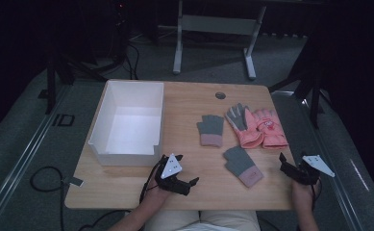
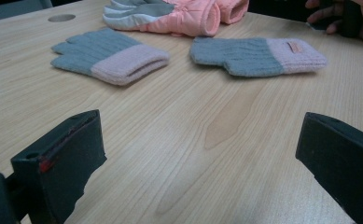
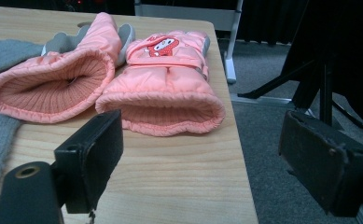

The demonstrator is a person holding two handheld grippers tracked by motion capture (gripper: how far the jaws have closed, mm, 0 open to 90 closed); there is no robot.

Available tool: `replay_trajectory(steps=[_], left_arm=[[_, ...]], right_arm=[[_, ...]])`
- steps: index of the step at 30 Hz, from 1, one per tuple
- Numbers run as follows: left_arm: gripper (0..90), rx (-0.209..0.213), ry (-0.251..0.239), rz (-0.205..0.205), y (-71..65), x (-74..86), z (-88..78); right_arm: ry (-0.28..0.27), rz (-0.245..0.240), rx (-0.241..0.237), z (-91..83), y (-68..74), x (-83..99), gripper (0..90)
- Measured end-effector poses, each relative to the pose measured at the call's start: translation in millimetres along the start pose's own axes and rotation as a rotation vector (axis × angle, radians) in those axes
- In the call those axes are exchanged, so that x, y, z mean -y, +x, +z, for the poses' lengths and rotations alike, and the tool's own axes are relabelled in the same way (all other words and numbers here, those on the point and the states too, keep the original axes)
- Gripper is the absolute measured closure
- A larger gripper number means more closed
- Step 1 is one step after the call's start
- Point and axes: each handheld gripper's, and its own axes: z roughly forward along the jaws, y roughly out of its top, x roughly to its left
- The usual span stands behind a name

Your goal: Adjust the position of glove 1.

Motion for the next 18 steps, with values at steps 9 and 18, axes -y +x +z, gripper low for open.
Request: replay_trajectory(steps=[9,18], left_arm=[[0.9,-0.004,-0.001,0.008,-0.7,-0.1,0.4],[0.9,-0.011,-0.001,0.01,-1.3,-0.2,0.3]], right_arm=[[0.015,0.028,0.014,0.8,-3.1,-0.2,13.8],[0.044,0.026,0.001,2.9,-2.8,-1.2,13.7]])
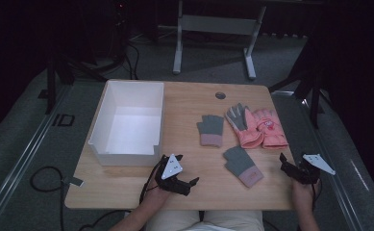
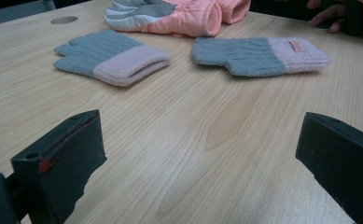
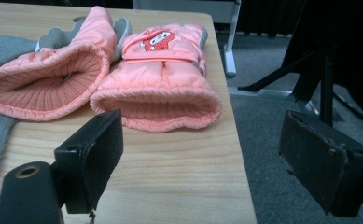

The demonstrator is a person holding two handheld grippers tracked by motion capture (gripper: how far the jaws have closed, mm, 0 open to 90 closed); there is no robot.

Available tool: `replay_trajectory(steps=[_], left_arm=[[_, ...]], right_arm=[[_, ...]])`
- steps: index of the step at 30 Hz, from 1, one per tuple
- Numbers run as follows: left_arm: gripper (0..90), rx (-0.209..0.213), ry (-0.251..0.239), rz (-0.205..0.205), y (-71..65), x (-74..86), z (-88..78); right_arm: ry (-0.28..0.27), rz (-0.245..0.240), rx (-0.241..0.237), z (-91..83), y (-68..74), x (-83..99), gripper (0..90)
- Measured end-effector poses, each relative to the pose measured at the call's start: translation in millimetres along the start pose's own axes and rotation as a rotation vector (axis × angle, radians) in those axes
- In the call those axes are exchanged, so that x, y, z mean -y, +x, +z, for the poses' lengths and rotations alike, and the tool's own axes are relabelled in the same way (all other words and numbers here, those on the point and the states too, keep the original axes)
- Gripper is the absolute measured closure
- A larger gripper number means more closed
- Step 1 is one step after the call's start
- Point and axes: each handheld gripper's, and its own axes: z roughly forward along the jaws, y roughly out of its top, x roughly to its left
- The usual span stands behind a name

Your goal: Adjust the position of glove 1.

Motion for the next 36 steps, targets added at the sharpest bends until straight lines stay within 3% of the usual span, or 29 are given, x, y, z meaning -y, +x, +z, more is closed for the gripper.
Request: replay_trajectory(steps=[6,9,13,16,22,31,36], left_arm=[[0.9,0.004,-0.001,0.006,-0.3,0.0,-0.3],[0.8,0.003,-0.003,0.006,-0.5,0.2,-0.7],[0.9,0.002,-0.001,0.005,-0.4,0.2,-0.5],[0.9,0.0,0.001,0.004,-0.4,0.1,-0.4],[0.9,0.006,0.0,0.002,-0.1,0.0,-0.4],[0.9,0.005,-0.006,0.007,-1.4,0.2,-0.3],[0.9,0.002,-0.005,0.008,-1.7,0.1,-0.3]], right_arm=[[0.024,0.004,-0.011,1.7,-0.6,-0.9,13.3],[0.093,-0.031,0.022,4.2,1.1,-4.0,13.3],[0.122,-0.003,-0.008,5.1,2.1,-7.2,13.0],[0.132,-0.023,-0.009,4.2,2.9,-10.8,13.0],[0.114,0.015,-0.034,-4.2,2.1,-32.5,12.2],[0.061,-0.03,-0.025,-8.6,13.0,-67.1,13.2],[0.033,-0.021,-0.024,-14.2,16.4,-91.8,14.1]])
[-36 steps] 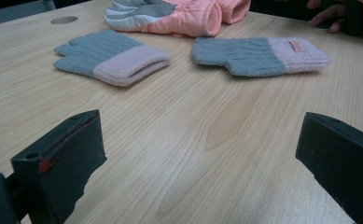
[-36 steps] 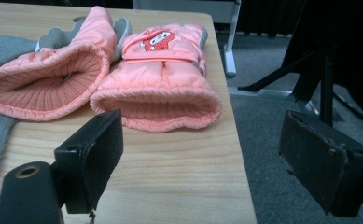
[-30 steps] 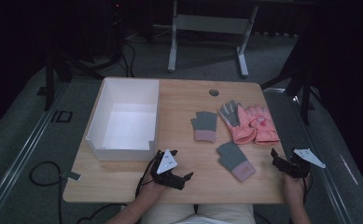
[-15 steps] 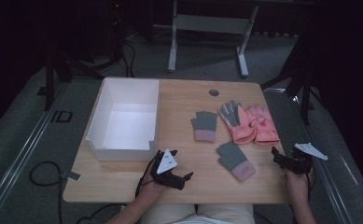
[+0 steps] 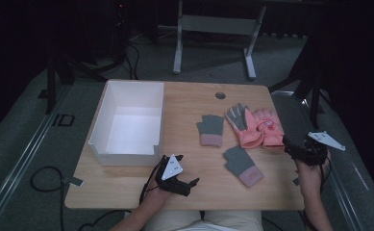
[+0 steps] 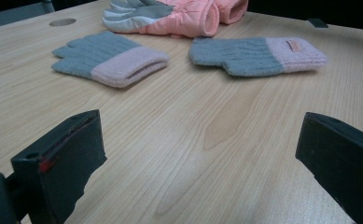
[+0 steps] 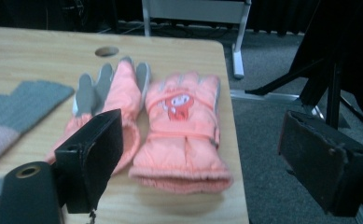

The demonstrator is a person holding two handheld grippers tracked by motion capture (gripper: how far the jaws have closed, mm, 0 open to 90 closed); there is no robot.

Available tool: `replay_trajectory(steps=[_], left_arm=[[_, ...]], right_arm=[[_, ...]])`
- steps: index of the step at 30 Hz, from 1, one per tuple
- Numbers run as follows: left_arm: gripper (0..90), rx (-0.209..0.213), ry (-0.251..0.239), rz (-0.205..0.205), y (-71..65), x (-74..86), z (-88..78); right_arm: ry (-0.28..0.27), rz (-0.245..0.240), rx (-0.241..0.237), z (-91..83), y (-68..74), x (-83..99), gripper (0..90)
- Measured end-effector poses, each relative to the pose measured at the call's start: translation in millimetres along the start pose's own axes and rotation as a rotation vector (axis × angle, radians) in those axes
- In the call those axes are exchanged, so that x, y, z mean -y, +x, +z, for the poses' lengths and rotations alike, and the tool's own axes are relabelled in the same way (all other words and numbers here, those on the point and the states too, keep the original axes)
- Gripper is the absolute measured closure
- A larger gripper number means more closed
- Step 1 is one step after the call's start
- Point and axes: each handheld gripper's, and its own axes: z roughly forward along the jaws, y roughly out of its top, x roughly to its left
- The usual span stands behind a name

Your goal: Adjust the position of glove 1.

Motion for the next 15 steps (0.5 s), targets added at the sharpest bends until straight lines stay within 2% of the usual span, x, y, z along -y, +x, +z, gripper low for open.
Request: replay_trajectory(steps=[3,4,11,12,13,15], left_arm=[[0.8,0.0,-0.003,-0.001,0.1,0.1,-0.2],[0.8,0.001,-0.002,-0.003,0.6,0.1,-0.3],[0.8,-0.005,-0.001,0.002,-0.4,0.0,0.2],[0.9,-0.005,-0.001,0.002,-0.4,0.0,0.2],[0.9,-0.004,-0.001,0.0,-0.4,0.0,0.3],[0.9,-0.004,0.002,-0.002,0.1,-0.1,0.3]], right_arm=[[-0.007,-0.009,0.007,-2.1,0.9,-6.5,14.1],[-0.009,-0.019,-0.015,-3.7,2.4,-12.0,14.0],[-0.032,-0.015,-0.038,-6.2,7.7,-24.4,12.7],[-0.051,-0.019,-0.048,-7.3,8.9,-26.2,12.7],[-0.057,-0.029,-0.069,-8.1,10.4,-28.2,11.6],[-0.058,-0.032,-0.084,-8.4,13.9,-32.3,11.3]])
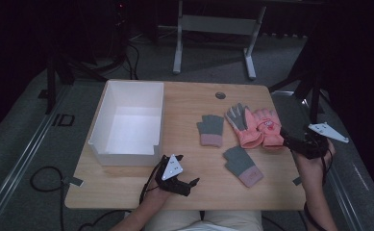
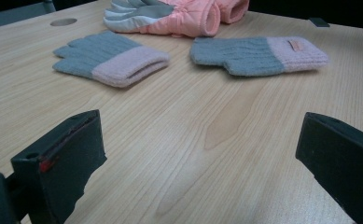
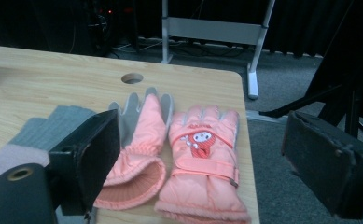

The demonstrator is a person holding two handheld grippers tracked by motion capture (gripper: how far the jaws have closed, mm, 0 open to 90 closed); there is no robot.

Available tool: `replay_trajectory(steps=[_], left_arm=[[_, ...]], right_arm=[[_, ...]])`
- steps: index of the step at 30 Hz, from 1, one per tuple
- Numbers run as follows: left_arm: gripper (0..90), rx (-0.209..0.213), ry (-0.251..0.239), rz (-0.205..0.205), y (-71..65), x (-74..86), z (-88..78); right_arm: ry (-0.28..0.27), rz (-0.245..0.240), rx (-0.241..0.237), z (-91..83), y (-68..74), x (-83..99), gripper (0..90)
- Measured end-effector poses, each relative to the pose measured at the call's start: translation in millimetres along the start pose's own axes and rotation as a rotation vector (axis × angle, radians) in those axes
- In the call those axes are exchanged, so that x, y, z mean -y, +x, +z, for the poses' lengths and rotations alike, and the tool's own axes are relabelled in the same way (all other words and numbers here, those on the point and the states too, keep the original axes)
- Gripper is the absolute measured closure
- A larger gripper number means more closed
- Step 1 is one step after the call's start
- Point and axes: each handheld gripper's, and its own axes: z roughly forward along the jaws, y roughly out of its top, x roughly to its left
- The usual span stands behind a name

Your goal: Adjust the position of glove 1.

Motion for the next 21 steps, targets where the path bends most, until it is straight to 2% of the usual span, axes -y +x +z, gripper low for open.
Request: replay_trajectory(steps=[2,5,6,10,17,19,21], left_arm=[[0.8,0.002,0.0,-0.003,0.6,0.0,0.0],[0.9,0.002,0.001,0.0,0.4,0.0,0.0],[0.9,0.002,0.001,0.001,0.3,-0.1,0.1],[0.9,0.001,0.001,0.002,0.3,-0.1,0.1],[0.8,0.012,0.001,-0.003,0.9,-0.1,0.1],[0.8,0.01,0.002,-0.005,0.8,-0.1,0.1],[0.8,0.01,0.003,-0.005,0.8,-0.2,0.2]], right_arm=[[0.001,-0.002,-0.011,0.8,3.6,-3.6,11.3],[-0.002,0.022,-0.062,4.0,10.1,-7.1,11.5],[-0.002,0.022,-0.062,4.0,10.1,-7.1,11.5],[0.002,0.022,-0.12,9.1,17.2,-9.2,14.7],[0.029,0.002,-0.122,22.0,32.6,-18.4,20.1],[0.035,-0.022,-0.147,28.1,41.4,-22.9,20.7],[0.041,-0.026,-0.158,30.5,44.4,-24.4,21.2]])
